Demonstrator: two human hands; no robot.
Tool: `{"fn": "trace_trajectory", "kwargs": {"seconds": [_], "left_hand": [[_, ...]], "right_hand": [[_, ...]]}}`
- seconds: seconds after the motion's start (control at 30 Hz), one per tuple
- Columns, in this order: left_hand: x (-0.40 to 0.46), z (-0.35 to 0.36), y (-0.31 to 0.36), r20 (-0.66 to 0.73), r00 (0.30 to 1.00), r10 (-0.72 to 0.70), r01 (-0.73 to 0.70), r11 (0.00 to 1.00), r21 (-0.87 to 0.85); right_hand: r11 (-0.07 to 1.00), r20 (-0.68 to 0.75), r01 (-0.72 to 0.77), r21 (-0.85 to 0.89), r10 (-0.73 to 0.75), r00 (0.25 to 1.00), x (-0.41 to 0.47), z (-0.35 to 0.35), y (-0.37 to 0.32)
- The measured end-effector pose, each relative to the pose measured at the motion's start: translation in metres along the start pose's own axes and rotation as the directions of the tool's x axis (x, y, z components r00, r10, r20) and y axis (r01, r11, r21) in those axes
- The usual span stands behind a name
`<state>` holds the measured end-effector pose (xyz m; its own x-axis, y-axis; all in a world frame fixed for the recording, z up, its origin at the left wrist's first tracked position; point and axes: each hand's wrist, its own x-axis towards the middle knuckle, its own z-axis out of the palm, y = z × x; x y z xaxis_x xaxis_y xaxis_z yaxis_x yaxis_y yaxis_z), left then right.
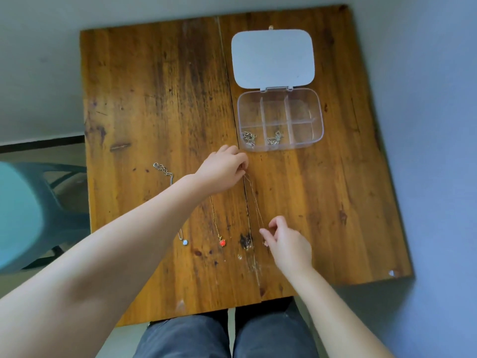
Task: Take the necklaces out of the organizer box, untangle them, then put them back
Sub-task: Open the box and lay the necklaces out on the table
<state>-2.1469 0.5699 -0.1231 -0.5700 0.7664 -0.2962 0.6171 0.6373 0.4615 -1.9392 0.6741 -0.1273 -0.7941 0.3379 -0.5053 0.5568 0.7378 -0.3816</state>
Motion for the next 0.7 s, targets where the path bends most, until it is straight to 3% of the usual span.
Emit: {"fn": "trace_trajectory", "kwargs": {"seconds": [0.13,0.2,0.3,0.4,0.53,0.7], "left_hand": [[0.000,-0.006,-0.003,-0.245,0.964,-0.106,0.079,0.990,-0.118],[0.004,-0.007,-0.001,-0.293,0.940,-0.176,0.131,0.977,-0.167],[0.011,-0.008,0.001,-0.335,0.920,-0.202,0.143,0.971,-0.194],[0.017,-0.008,0.002,-0.362,0.913,-0.186,0.116,0.972,-0.207],[0.018,-0.007,0.000,-0.377,0.902,-0.208,0.104,0.955,-0.277],[0.016,-0.009,0.004,-0.367,0.905,-0.216,0.107,0.949,-0.296]], "right_hand": [[0.979,-0.221,0.165,0.121,-0.135,0.966,0.053,-0.063,-0.021],[0.955,-0.244,0.285,0.083,-0.257,0.935,0.091,-0.092,-0.043],[0.895,0.000,0.403,-0.190,-0.410,0.912,0.142,-0.109,-0.078],[0.774,0.238,0.452,-0.444,-0.384,0.892,0.163,-0.107,-0.092],[0.785,0.342,0.454,-0.422,-0.326,0.881,0.163,-0.106,-0.090],[0.872,0.374,0.437,-0.220,-0.339,0.863,0.167,-0.114,-0.084]]}}
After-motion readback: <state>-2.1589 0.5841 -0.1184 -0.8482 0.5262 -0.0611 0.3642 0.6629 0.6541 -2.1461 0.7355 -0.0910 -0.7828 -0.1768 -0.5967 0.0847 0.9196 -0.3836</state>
